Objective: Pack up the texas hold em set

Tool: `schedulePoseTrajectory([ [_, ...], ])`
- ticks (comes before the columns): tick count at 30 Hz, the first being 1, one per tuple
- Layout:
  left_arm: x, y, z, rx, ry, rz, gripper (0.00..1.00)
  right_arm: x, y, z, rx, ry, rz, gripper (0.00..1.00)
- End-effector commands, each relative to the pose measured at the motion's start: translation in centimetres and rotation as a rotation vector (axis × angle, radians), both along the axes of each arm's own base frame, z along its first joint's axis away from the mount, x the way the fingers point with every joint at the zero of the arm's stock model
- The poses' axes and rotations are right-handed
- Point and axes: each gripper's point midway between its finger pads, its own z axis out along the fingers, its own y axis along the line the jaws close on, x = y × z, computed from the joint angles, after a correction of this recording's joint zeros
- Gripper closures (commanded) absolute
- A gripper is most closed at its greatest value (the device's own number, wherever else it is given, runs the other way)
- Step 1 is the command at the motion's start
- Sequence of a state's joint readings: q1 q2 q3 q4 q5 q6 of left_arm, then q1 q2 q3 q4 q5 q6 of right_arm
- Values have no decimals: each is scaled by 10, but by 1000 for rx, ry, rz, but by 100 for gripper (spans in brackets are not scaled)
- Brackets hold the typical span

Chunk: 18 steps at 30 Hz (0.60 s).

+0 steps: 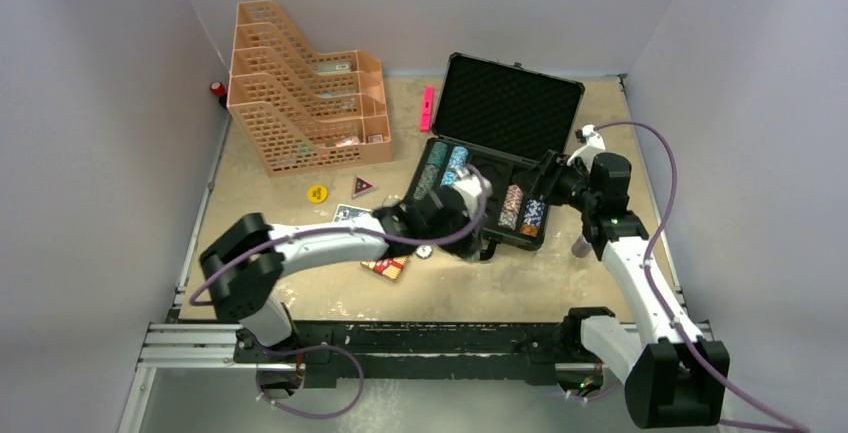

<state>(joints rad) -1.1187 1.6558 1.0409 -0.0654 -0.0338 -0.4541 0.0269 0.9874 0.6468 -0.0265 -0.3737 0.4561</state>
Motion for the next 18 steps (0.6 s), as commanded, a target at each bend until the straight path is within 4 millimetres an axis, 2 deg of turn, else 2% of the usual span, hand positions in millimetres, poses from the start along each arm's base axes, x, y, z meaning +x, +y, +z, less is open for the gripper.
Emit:
schedulePoseTrajectory([
  [1, 32, 9, 91, -292, 40, 50, 81, -14, 48, 74, 56, -333, 331, 32],
  [4, 46, 23, 107, -363, 101, 71, 81, -34, 83, 89, 78, -414, 489, 27],
  [8, 61, 34, 133, -488, 217, 91, 81, -39, 115, 90, 39, -443, 536, 19],
  [14, 82, 49, 168, -725, 435, 148, 81, -38, 126, 92, 24, -466, 560, 18],
  [18, 86, 51, 172, -782, 542, 178, 81, -39, 132, 88, -1, -453, 602, 18],
])
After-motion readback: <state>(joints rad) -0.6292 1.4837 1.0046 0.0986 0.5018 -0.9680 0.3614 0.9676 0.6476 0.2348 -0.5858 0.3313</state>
